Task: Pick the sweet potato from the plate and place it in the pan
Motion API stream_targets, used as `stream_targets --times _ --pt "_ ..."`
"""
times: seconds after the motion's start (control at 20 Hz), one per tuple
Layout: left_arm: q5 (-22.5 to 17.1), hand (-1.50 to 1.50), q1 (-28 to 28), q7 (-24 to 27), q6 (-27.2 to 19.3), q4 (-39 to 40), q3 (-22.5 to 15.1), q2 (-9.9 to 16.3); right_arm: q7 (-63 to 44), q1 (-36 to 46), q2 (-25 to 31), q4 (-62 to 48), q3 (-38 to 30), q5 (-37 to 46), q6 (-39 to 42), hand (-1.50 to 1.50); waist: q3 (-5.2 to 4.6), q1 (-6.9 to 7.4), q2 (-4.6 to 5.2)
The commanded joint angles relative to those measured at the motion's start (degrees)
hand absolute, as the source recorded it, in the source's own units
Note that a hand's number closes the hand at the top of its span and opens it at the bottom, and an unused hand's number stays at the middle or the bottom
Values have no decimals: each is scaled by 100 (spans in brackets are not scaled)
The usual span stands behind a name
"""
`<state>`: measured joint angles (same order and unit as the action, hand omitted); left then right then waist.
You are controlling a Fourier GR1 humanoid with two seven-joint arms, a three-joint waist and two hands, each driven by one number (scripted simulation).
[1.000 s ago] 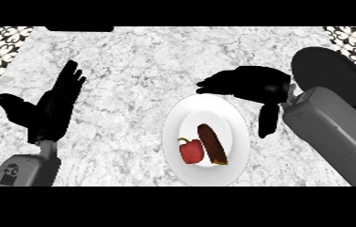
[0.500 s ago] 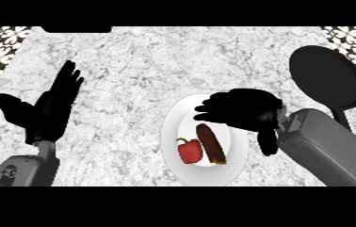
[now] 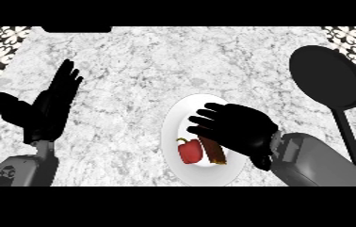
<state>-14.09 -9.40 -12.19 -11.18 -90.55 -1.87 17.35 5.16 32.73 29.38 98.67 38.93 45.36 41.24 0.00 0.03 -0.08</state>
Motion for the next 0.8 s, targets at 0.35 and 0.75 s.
stream_targets --times 0.35,0.75 --pt "27 0 -219 -127 362 226 383 -18 -176 -218 -947 -510 41 1063 148 -150 0 18 13" --pt "439 0 -32 46 275 36 251 -389 157 -539 -1237 -741 -176 1611 93 -150 0 9 7"
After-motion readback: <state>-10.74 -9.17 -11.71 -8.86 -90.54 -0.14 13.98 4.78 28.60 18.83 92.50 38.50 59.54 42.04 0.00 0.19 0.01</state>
